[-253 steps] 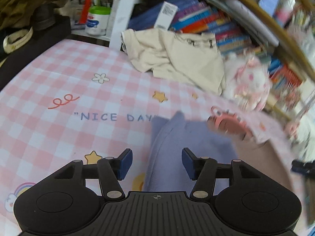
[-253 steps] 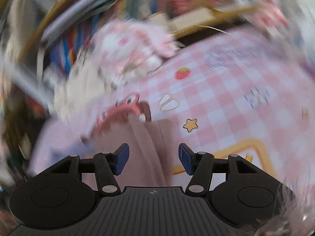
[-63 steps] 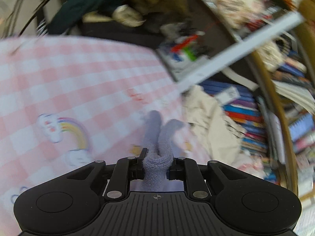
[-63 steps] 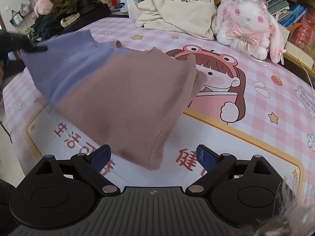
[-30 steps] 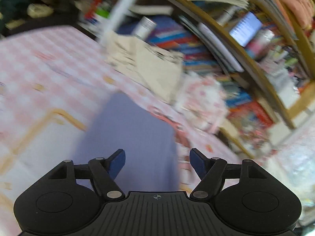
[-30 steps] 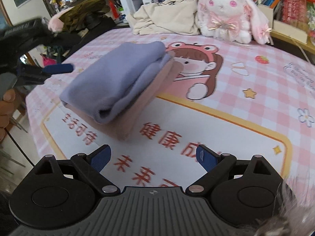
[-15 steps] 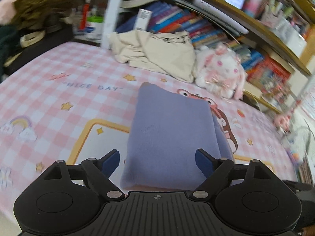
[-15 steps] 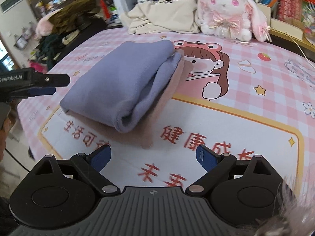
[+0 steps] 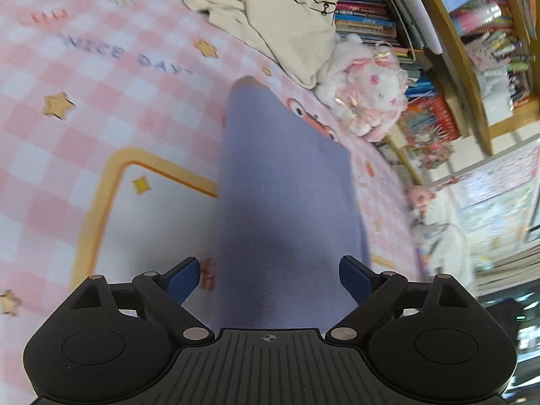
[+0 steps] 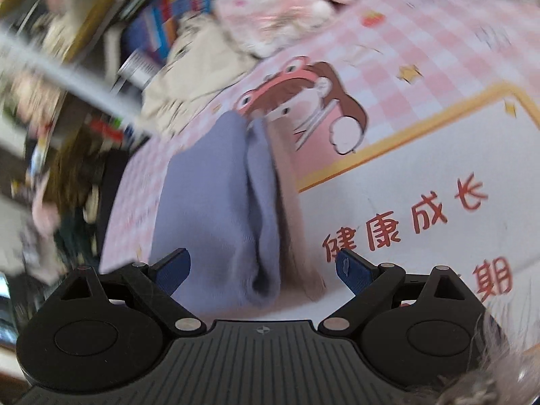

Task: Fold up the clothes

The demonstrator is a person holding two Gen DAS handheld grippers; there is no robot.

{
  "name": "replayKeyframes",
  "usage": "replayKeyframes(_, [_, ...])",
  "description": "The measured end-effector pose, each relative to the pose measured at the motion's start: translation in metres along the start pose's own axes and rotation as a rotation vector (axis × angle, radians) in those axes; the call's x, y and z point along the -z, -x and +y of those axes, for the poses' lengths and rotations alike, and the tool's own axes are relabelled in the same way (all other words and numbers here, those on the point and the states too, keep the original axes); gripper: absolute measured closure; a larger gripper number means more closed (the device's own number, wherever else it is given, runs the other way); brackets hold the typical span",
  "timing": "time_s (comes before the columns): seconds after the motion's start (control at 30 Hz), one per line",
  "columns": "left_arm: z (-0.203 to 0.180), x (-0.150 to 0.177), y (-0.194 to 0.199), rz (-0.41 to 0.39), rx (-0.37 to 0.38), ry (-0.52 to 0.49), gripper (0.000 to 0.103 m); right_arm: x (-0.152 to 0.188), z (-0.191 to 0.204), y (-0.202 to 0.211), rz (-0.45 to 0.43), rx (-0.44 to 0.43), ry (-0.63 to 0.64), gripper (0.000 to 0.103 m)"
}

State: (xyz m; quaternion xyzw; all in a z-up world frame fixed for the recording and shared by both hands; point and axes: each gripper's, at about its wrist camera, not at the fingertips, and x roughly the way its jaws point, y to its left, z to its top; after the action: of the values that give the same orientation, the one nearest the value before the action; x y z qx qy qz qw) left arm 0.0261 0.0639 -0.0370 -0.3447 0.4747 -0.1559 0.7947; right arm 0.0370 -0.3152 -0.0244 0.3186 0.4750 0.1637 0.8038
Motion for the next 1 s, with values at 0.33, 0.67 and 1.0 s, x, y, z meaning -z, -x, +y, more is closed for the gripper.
replayKeyframes(0.33, [0.007, -0.015, -0.028, 0.000, -0.047, 0.069, 0.026, -0.021, 0.005, -0.051, 0.123, 0.009, -0.009, 0.014])
replayKeyframes(0.67, [-0.059, 0.009, -0.031, -0.082, -0.268, -0.310, 0.045, 0.024, 0.081, -0.049, 0.003, 0.186, 0.595, 0.070])
replayKeyframes(1.0, [-0.002, -0.009, -0.029, 0.016, -0.080, -0.022, 0.037, 0.002, 0.025, -0.053, 0.080, 0.054, 0.223, 0.047])
